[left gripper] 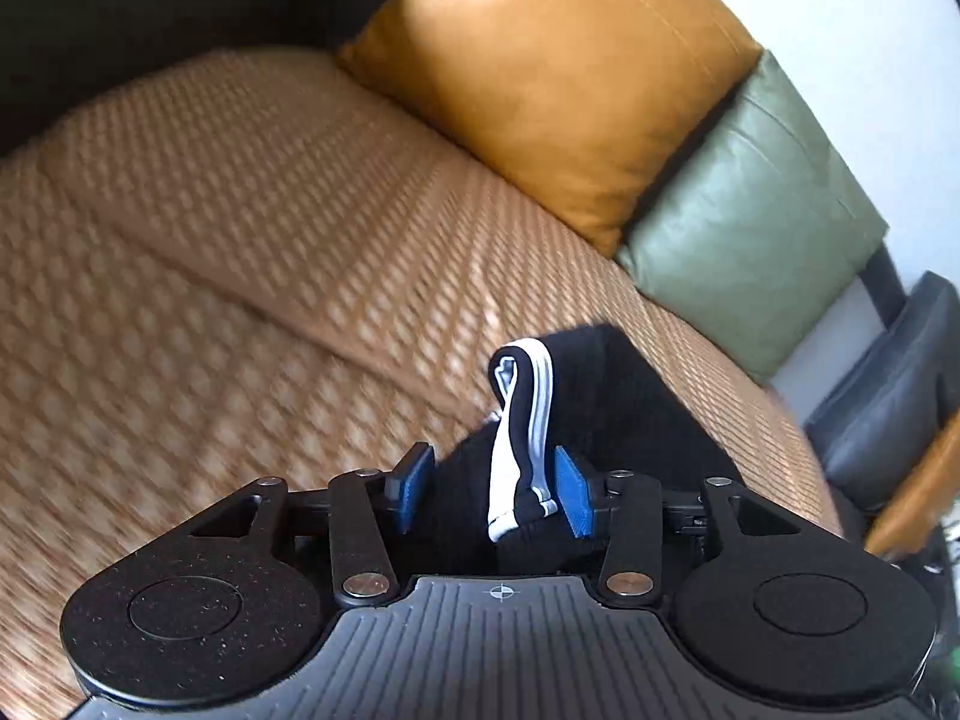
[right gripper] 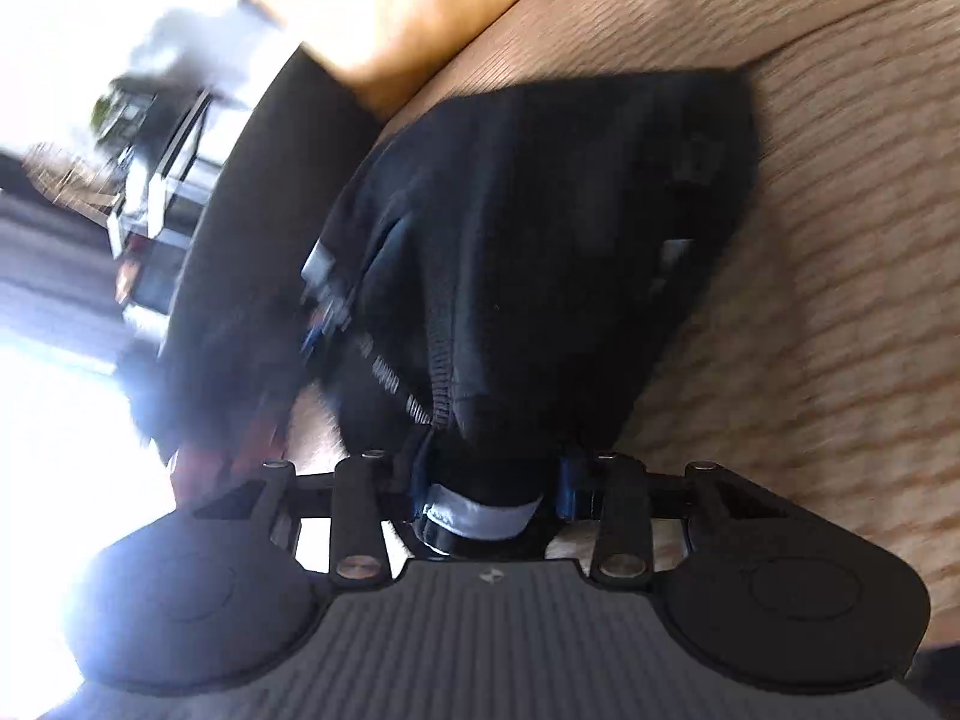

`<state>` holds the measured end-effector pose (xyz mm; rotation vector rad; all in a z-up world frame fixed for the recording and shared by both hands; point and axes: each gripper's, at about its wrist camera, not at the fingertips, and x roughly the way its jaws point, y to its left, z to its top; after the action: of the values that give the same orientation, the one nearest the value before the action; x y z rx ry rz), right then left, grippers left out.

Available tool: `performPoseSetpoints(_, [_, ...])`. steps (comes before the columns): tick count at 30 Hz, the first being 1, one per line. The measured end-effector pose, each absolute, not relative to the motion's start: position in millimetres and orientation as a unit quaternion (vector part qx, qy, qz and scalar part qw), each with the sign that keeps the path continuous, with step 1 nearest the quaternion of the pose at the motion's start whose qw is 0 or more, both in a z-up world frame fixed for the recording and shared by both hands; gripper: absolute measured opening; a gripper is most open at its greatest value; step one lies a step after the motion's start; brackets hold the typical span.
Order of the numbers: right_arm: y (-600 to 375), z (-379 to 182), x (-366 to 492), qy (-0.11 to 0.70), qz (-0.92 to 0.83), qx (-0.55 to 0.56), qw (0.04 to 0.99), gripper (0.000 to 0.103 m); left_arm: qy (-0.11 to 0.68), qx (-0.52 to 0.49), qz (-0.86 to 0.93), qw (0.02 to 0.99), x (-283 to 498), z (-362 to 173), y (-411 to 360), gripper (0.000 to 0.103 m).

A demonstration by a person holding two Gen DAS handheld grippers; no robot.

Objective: Fold clothes

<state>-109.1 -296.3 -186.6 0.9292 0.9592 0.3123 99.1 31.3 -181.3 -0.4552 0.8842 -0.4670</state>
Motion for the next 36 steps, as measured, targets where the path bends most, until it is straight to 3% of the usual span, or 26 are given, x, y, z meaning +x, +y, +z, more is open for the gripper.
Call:
performPoseSetpoints(6, [-278.3,-182.3,-113.6,0.449,0.177,0.430,0.763,0.056,0.381,-0.255,-0.179,0.870,56.7,-156.4,83.3,0.069])
performPoseSetpoints(11, [-285.2,-173.1,-124.3,0.446,0.190,0.430,0.761,0.063,0.402,-0.291,-0.152,0.855,-3.9,-169.4,111.9,0.073])
performPoseSetpoints(17, [-320.8,-117.7,-126.5,0.403,0.196,0.321,0.835,0.064,0.423,-0.332,-0.152,0.829,-35.7,-192.9,104.3,0.075])
performPoseSetpoints(19, [-331.5,-98.2,-122.3,0.384,0.198,0.277,0.859,0.070,0.421,-0.333,-0.162,0.828,-35.6,-195.1,96.0,0.082])
performPoseSetpoints(21, [-340.8,-82.7,-113.6,0.369,0.199,0.236,0.877,0.073,0.422,-0.333,-0.171,0.826,-33.4,-198.3,87.0,0.083])
performPoseSetpoints(27, [-349.8,-112.1,-24.4,0.408,0.219,0.220,0.859,0.073,0.435,-0.327,-0.176,0.820,-22.3,-213.5,70.6,0.084])
performPoseSetpoints(34, [-352.9,-169.9,37.2,0.455,0.261,0.298,0.797,0.071,0.423,-0.327,-0.189,0.824,0.3,-222.2,59.3,0.082])
performPoseSetpoints(36, [-350.2,-178.9,41.1,0.466,0.261,0.310,0.786,0.064,0.426,-0.330,-0.191,0.821,8.6,-224.0,56.9,0.079])
